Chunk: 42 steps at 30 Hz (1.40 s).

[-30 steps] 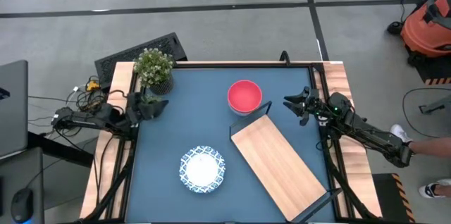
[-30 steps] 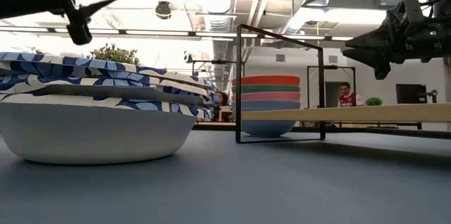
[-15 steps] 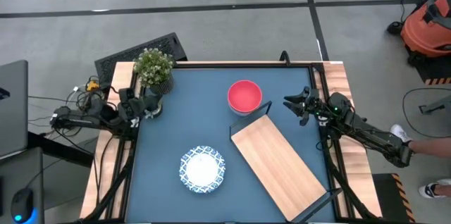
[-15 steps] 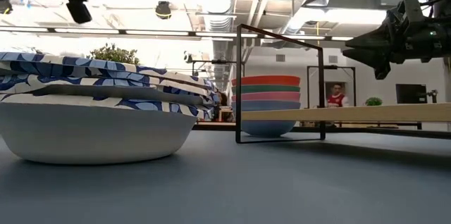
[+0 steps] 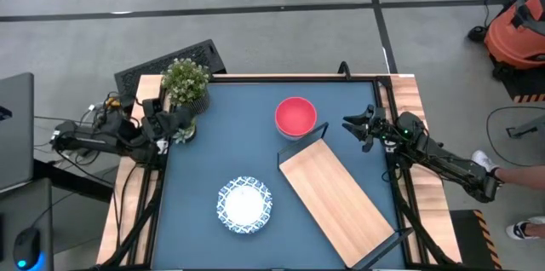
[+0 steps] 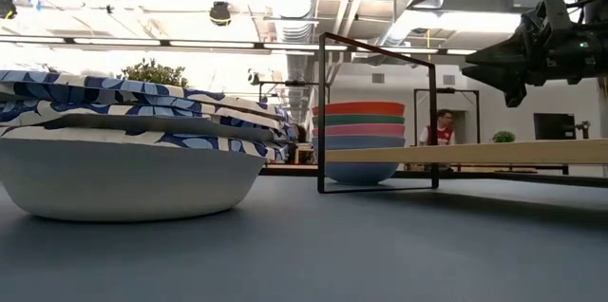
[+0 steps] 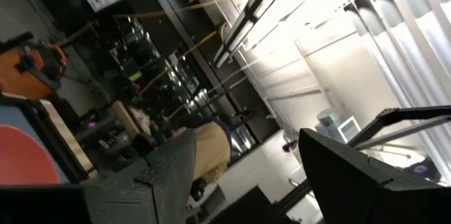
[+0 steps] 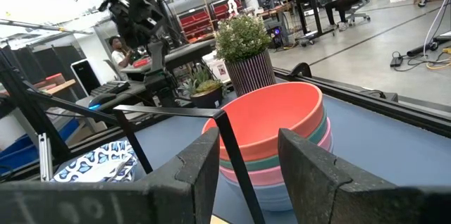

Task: Place and stack bowls onto a shelf
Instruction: Put the orange bowl on the shelf

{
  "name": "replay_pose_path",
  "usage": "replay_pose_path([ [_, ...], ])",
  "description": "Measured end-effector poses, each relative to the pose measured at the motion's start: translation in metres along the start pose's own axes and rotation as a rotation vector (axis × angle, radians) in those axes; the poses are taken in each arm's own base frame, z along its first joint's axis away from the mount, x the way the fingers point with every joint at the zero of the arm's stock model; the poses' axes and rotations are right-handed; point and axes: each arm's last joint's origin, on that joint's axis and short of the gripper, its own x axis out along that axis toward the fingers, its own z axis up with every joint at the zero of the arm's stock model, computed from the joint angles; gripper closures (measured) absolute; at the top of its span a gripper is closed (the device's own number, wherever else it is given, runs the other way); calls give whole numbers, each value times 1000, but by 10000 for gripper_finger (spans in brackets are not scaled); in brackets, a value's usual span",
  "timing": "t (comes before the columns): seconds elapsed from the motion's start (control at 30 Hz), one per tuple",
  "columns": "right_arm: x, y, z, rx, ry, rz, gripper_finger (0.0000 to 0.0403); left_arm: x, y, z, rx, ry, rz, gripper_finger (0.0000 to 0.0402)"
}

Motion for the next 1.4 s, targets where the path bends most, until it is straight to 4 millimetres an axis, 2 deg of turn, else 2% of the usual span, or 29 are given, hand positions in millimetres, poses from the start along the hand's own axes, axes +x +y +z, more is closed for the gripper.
replay_pose_path([
  [0.2, 0, 0, 0, 2, 0, 0, 233, 27, -20, 1, 4, 49, -6, 166],
  [0.33, 0, 0, 0, 75, 0, 0, 233, 41, -30, 0, 19, 82, -7, 166],
  [0.57, 0, 0, 0, 133, 0, 0, 233, 60, -37, -5, 28, 140, -17, 166],
  [0.73, 0, 0, 0, 163, 0, 0, 233, 64, -35, -10, 24, 154, 0, 166],
  [1.1, 0, 0, 2, 675, -18, 0, 233, 66, -37, -8, -39, 129, -28, 166],
  [1.4, -1, 2, 9, 687, -71, 17, 233, 66, -43, -4, 31, 76, -78, 166],
])
